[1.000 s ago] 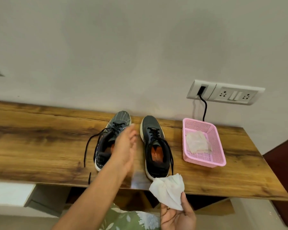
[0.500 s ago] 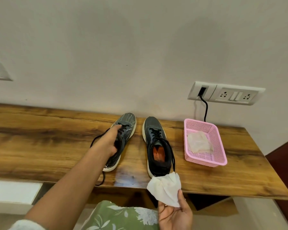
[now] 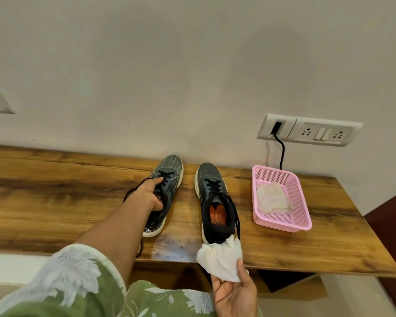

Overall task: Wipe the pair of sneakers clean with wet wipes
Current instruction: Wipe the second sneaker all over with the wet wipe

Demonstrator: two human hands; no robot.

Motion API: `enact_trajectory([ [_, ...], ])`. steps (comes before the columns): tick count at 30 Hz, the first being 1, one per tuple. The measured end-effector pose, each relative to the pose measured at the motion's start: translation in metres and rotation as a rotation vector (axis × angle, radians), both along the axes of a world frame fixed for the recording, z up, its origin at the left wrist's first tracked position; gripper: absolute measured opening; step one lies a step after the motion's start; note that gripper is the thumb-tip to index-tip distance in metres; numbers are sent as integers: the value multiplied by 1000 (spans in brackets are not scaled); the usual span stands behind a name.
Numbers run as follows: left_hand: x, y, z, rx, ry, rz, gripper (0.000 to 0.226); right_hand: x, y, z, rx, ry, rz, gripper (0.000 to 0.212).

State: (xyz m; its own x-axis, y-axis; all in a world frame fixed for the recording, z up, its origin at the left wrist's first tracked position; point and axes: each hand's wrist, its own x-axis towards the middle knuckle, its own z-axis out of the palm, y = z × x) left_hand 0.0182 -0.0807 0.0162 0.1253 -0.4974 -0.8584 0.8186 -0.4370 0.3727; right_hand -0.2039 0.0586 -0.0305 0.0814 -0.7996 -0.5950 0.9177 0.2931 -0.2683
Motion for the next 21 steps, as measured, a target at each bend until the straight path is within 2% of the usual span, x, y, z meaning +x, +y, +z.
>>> enact_trajectory([
  [2,1,-1,-2,16,0,-6,37,3,-4,1,20,5,10,33],
  [6,-2,1,-3,-35,-6,30,21,10,-16,-3,58,21,1,30],
  [10,-12,5,-10,-190,8,116,34,16,-27,-6,17,3,-4,30],
  [14,-13,33,-18,-326,183,234,44,17,-38,-10,-39,19,5,34],
  [17,-22,62,-17,-342,246,263,54,15,-42,-13,-83,14,33,34],
  [20,-31,90,-13,-359,320,329,65,9,-44,-14,-159,-21,76,83],
  [21,-33,98,-12,-379,367,342,69,5,-43,-13,-194,-52,84,85],
])
